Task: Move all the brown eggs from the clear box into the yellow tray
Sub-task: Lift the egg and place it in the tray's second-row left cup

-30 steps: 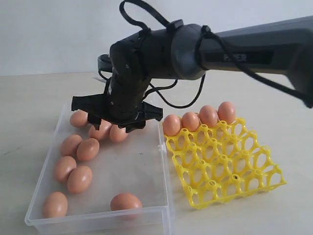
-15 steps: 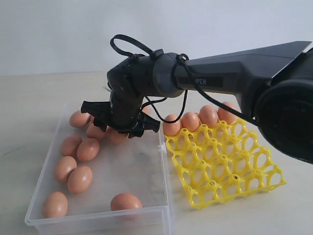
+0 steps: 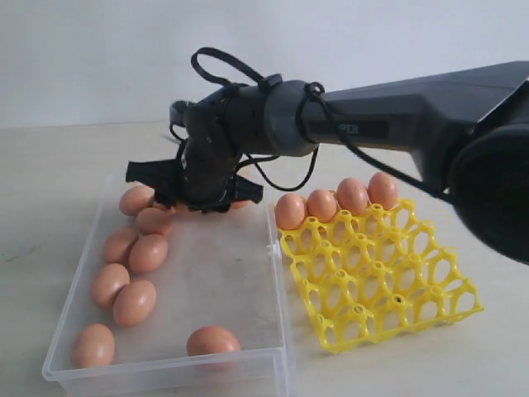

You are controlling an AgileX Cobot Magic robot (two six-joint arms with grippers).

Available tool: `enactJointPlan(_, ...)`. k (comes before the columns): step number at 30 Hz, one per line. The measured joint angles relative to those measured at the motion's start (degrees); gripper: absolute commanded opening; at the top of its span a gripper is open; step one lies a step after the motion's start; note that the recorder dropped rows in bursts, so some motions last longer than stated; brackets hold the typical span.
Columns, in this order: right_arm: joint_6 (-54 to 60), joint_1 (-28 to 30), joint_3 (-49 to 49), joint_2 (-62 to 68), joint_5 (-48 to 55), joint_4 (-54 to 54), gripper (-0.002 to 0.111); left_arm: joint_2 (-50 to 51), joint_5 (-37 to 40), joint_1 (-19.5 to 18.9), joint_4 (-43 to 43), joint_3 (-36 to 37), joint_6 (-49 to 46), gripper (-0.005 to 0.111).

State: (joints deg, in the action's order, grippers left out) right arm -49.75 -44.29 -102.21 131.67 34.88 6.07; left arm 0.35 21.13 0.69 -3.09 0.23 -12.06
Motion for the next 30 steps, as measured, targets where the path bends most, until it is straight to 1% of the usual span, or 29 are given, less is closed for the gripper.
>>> enactJointPlan(3, 4.94, -0.13, 4.07, -4.9, -8.33, 1.6, 0.0, 0.0, 0.0, 0.0, 0.0, 0.0, 0.0, 0.0)
enactJointPlan(6, 9.15, -0.25, 11.2, -10.79, -17.68, 4.51, 0.0, 0.0, 0.0, 0.0, 0.0, 0.0, 0.0, 0.0)
enactJointPlan(7, 12.16, -0.35, 13.89, -13.24, -21.39, 5.02, 0.0, 0.0, 0.0, 0.0, 0.0, 0.0, 0.0, 0.0)
enactJointPlan(9, 17.65, -0.35, 18.79, -16.61, -25.71, 5.28, 0.0, 0.0, 0.0, 0.0, 0.0, 0.0, 0.0, 0.0)
enactJointPlan(13, 34.78, 0.39, 29.86, -23.43, -34.88, 1.38, 0.0, 0.0, 0.0, 0.0, 0.0, 0.0, 0.0, 0.0)
enactJointPlan(17, 45.51, 1.91, 41.14, -29.52, -43.74, -4.19, 0.0, 0.0, 0.0, 0.0, 0.0, 0.0, 0.0, 0.0)
enactJointPlan(21, 51.08, 4.31, 52.29, -35.43, -54.35, -8.14, 0.0, 0.0, 0.0, 0.0, 0.0, 0.0, 0.0, 0.0)
enactJointPlan(24, 52.81, 6.36, 59.25, -38.22, -60.81, -9.89, 0.0, 0.0, 0.0, 0.0, 0.0, 0.0, 0.0, 0.0)
enactJointPlan(30, 53.64, 9.04, 67.54, -38.08, -67.16, -10.67, 0.0, 0.0, 0.0, 0.0, 0.0, 0.0, 0.0, 0.0)
